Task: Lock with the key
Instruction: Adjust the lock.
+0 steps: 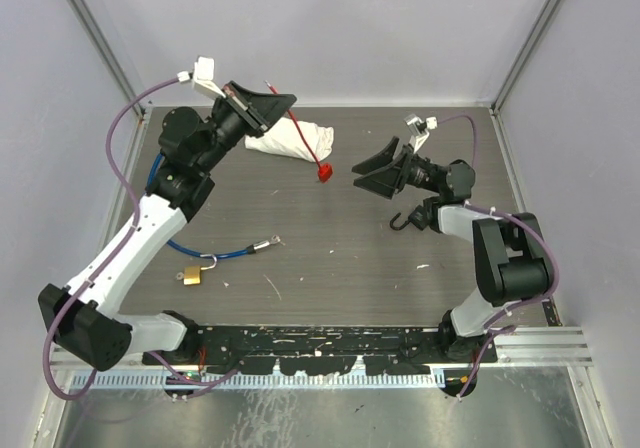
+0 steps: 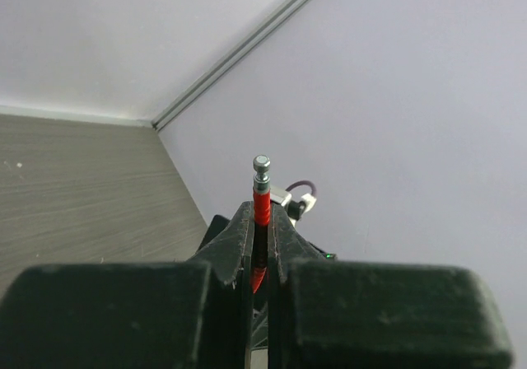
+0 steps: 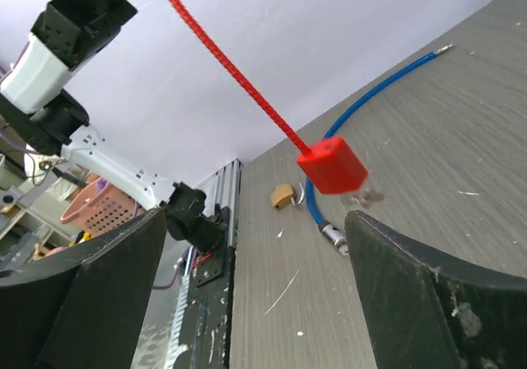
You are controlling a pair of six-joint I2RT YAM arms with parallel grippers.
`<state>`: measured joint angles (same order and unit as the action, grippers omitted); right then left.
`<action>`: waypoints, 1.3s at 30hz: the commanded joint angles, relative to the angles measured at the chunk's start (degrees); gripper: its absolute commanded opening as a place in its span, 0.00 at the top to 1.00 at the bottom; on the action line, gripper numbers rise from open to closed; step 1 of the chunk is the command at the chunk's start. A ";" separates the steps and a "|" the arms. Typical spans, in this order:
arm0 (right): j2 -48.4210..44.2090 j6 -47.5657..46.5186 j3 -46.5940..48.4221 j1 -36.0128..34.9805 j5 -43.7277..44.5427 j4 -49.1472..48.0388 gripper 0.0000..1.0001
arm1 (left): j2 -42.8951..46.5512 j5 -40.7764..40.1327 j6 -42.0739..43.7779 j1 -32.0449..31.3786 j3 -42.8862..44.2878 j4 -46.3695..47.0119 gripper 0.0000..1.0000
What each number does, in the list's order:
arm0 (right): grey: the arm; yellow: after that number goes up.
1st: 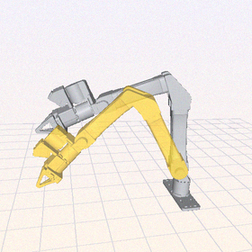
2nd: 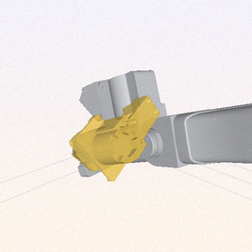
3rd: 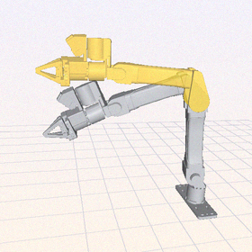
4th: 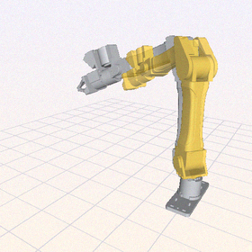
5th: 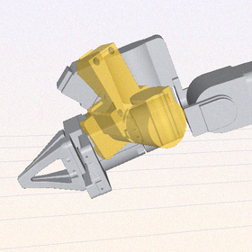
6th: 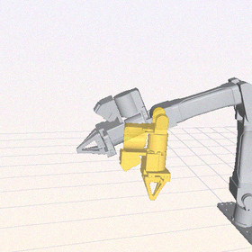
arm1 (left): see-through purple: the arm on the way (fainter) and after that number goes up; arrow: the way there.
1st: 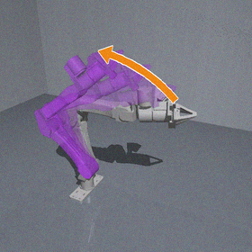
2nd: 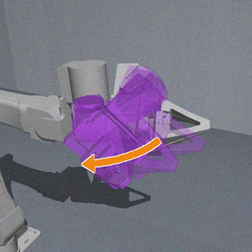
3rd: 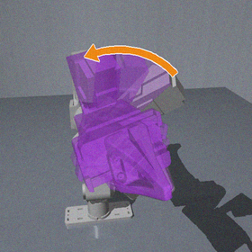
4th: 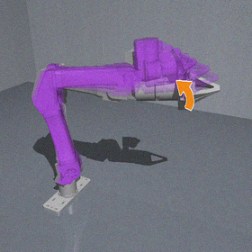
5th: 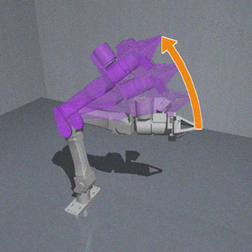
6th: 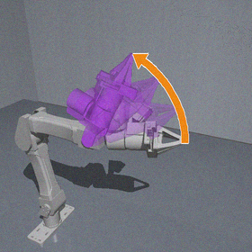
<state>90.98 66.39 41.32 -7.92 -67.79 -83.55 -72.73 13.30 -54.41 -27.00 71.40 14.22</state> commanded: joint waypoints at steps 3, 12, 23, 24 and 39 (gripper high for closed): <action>4.70 -1.43 2.89 -0.28 5.36 -13.42 0.05 | 2.50 1.83 0.55 -0.07 6.18 0.71 1.00; 4.47 -2.04 2.99 -3.47 10.37 -13.49 0.05 | 2.51 1.02 -1.88 -0.07 8.78 2.13 1.00; 0.36 3.87 3.19 -8.54 16.16 -13.50 0.05 | 1.25 -0.12 -8.27 -0.13 12.08 7.16 1.00; 0.41 4.56 3.45 -8.67 16.73 -13.52 0.05 | 1.12 -0.26 -8.75 -0.07 12.36 7.42 1.00; -2.33 12.61 10.03 -12.01 22.85 -13.50 0.08 | -2.03 -1.56 -15.53 -0.59 16.50 11.46 1.00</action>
<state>91.24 74.89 47.35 -18.61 -49.08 -86.52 -74.78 13.15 -67.00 -27.22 85.17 19.99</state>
